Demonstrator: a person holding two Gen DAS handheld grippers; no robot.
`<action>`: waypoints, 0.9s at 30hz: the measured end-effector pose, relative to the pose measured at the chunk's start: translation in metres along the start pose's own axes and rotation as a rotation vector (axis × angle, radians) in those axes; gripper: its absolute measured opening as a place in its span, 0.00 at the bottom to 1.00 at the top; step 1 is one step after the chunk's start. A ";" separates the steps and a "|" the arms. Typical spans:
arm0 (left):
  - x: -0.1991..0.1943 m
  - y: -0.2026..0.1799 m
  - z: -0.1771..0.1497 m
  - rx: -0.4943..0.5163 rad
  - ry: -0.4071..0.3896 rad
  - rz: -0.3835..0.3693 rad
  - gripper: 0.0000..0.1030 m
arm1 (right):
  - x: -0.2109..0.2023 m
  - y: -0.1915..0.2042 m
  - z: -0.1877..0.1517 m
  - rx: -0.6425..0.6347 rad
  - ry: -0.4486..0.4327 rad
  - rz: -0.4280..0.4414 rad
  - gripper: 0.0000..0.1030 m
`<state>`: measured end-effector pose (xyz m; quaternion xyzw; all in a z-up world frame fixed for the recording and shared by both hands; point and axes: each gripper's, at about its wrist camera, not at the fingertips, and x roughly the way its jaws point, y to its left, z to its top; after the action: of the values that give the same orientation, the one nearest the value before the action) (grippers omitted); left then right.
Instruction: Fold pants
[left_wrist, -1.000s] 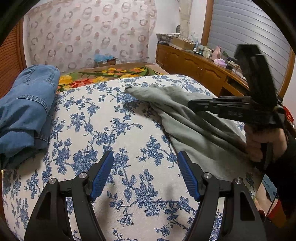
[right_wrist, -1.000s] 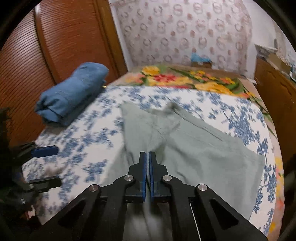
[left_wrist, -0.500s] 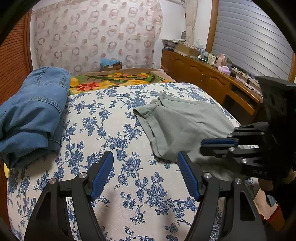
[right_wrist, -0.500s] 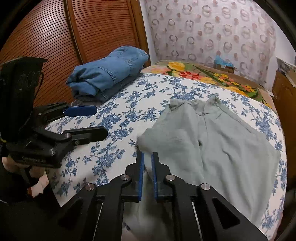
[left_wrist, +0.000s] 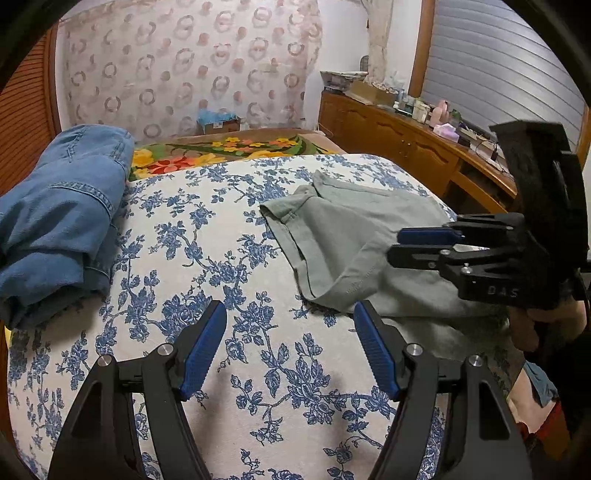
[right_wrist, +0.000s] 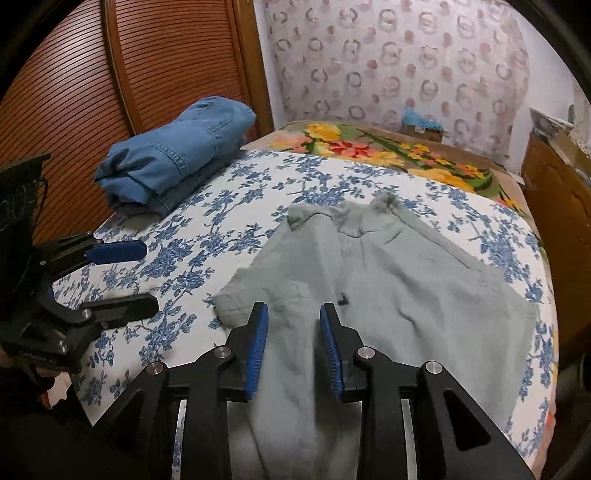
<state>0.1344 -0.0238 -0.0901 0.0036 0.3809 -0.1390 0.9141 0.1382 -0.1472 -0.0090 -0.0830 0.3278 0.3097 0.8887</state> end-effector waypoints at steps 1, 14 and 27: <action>0.000 0.000 0.000 0.000 0.002 -0.001 0.70 | 0.001 0.001 0.001 -0.003 0.002 0.005 0.29; 0.003 -0.003 -0.004 0.005 0.011 -0.007 0.70 | -0.001 -0.011 0.010 0.008 -0.019 0.053 0.05; 0.006 -0.010 -0.004 0.021 0.018 -0.015 0.70 | -0.049 -0.068 0.016 0.111 -0.143 -0.092 0.05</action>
<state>0.1333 -0.0343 -0.0965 0.0116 0.3876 -0.1497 0.9095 0.1585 -0.2202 0.0304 -0.0263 0.2762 0.2551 0.9263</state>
